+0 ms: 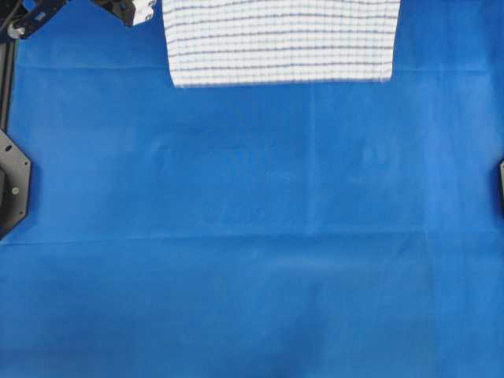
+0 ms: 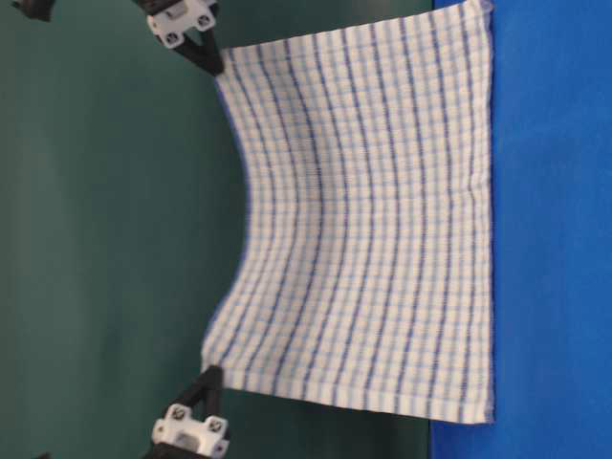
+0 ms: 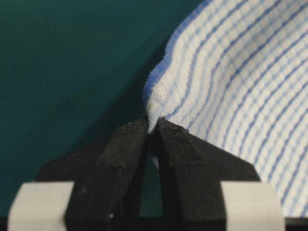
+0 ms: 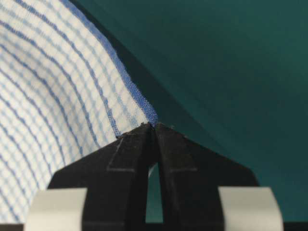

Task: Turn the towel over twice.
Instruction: 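Lift the far corners with both grippers and pull them back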

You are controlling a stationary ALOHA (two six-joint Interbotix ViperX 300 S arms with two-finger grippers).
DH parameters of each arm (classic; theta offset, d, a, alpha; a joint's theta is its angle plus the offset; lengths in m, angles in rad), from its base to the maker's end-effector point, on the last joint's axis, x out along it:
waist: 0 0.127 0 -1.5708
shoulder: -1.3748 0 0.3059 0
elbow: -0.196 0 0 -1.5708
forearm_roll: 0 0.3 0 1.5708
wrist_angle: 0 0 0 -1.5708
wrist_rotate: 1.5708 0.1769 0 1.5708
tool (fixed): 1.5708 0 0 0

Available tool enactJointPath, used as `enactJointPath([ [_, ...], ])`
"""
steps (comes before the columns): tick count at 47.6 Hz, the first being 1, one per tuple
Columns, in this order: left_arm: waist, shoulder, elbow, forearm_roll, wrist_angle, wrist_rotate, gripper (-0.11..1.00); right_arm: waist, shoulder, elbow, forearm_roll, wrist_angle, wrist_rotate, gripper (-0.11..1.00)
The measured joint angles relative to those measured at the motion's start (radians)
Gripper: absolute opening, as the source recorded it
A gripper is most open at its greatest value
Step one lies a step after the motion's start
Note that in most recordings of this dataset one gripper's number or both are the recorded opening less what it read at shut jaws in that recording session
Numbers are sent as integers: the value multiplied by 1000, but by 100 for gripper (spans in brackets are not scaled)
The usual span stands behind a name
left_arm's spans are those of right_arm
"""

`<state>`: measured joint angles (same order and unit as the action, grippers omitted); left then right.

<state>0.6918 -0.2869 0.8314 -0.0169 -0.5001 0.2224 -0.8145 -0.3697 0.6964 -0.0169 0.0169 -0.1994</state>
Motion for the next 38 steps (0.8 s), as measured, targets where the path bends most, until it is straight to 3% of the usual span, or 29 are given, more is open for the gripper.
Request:
enactJointPath([
  [13,-66,-103,48,0,2,-5,4,75,-129,34,0,69,9,6],
  [23,-137,-183,110,0,26,-48,4,146,-249,86,14,160,14,6],
  [38,-314,-380,229,0,206,-61,4,342,-405,167,67,327,32,6],
])
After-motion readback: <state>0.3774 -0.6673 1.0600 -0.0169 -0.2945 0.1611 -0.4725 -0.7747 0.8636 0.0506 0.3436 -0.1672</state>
